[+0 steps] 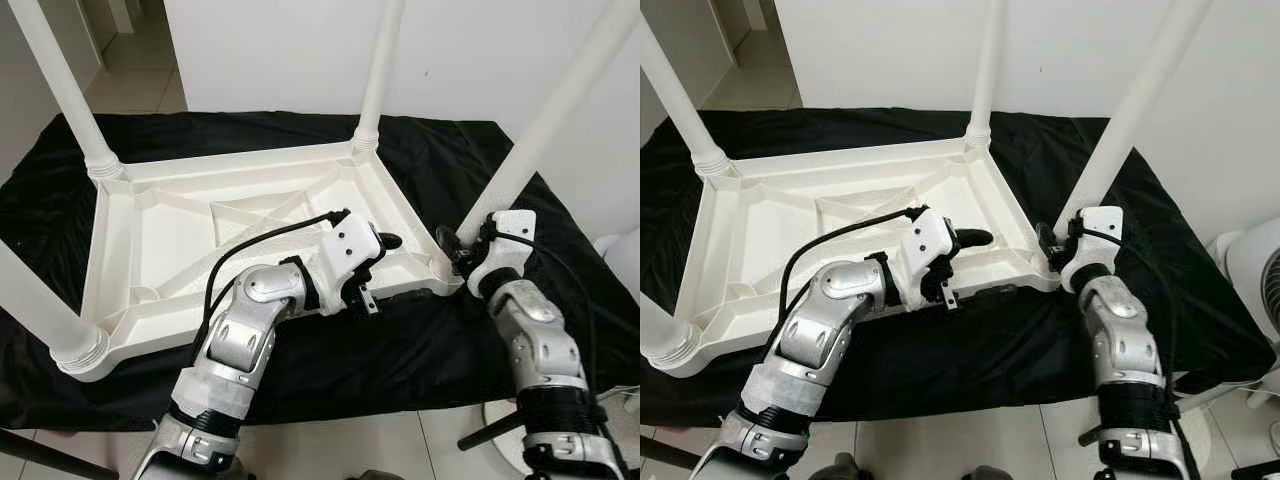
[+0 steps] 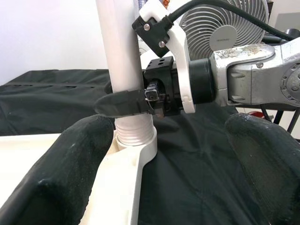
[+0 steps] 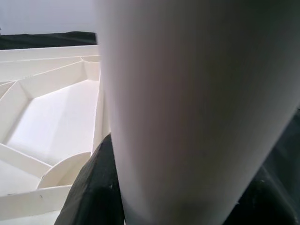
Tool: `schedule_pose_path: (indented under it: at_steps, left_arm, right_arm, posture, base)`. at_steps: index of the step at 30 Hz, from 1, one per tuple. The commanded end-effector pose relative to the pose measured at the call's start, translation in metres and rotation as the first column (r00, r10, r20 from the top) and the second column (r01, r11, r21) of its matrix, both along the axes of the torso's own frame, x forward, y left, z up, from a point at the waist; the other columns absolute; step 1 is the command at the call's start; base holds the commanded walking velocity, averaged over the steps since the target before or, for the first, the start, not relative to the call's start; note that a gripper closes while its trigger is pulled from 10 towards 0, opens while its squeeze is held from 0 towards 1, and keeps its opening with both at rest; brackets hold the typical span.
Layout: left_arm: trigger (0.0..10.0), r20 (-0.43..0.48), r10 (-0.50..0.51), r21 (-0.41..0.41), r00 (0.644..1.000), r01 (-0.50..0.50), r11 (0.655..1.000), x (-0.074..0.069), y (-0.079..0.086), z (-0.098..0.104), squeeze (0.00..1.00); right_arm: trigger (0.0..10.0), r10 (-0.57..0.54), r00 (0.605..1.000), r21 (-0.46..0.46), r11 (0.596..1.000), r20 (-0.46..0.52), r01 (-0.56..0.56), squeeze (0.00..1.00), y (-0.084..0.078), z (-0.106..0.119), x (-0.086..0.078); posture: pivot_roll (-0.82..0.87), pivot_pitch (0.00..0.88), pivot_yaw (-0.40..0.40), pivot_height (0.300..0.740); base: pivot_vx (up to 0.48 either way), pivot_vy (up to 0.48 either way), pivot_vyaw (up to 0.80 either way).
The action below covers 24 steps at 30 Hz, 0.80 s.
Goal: Building children table
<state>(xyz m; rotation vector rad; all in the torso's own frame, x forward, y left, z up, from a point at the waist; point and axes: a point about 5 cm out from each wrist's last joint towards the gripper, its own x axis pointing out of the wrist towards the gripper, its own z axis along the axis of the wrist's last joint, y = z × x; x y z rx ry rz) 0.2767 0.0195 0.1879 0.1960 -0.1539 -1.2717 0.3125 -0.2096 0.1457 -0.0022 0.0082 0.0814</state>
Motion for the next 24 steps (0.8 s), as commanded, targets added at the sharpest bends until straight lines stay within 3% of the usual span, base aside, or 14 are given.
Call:
schedule_pose_path:
  at_steps: [1,3,6,11,15,20,21,24]
  left_arm:
    - [10.0,0.006,0.15,-0.024,0.989,-0.149,0.988,0.008,0.002,0.0,0.0]
    - [10.0,0.006,0.15,-0.024,0.989,-0.149,0.988,0.008,0.002,0.0,0.0]
    - [10.0,0.005,0.149,-0.024,0.989,-0.149,0.989,0.006,0.003,-0.001,0.0]
    - [10.0,0.005,0.149,-0.024,0.989,-0.149,0.989,0.006,0.002,-0.002,0.0]
    - [10.0,0.005,0.153,-0.028,0.988,-0.153,0.988,0.006,0.002,-0.002,0.0]
    - [10.0,0.005,0.152,-0.032,0.988,-0.151,0.988,0.006,0.001,-0.002,0.0]
    - [10.0,0.006,0.149,-0.031,0.989,-0.149,0.988,0.005,0.001,-0.002,0.0]
    - [10.0,0.007,0.148,-0.03,0.989,-0.148,0.989,0.006,0.001,-0.002,0.0]
  right_arm:
    - [10.0,-0.072,0.994,0.04,0.996,-0.085,0.076,0.0,0.002,-0.018,-0.005]
    - [10.0,-0.072,0.994,0.04,0.996,-0.085,0.076,0.0,0.002,-0.018,-0.005]
    - [10.0,-0.193,0.976,0.082,0.976,-0.1,0.202,0.0,0.015,-0.021,-0.01]
    - [10.0,-0.285,0.953,0.093,0.951,-0.103,0.295,0.0,0.023,-0.02,-0.012]
    - [10.0,-0.439,0.892,0.135,0.882,-0.108,0.451,0.0,0.043,-0.01,-0.015]
    - [10.0,-0.41,0.91,0.185,0.891,-0.067,0.415,0.0,0.052,0.001,-0.011]
    - [10.0,-0.409,0.911,0.188,0.892,-0.053,0.412,1.0,0.049,0.004,-0.012]
    - [10.0,-0.403,0.915,0.189,0.896,-0.036,0.402,1.0,0.046,0.006,-0.013]
  posture:
    - [-0.02,0.005,-0.039,0.74]
    - [-0.02,0.005,-0.039,0.74]
    - [-0.02,0.001,-0.047,0.74]
    - [-0.02,0.0,-0.051,0.74]
    - [-0.01,0.0,-0.061,0.74]
    - [-0.02,0.0,-0.061,0.74]
    - [-0.02,0.0,-0.061,0.74]
    - [-0.02,0.0,-0.058,0.74]
  base:
    - [0.0,0.0,0.0]
    - [0.0,0.0,0.0]
    - [0.0,0.0,0.0]
    - [0.0,0.0,0.0]
    - [0.0,0.0,0.0]
    - [0.0,0.0,0.0]
    - [0.0,0.0,0.0]
    - [0.0,0.0,0.0]
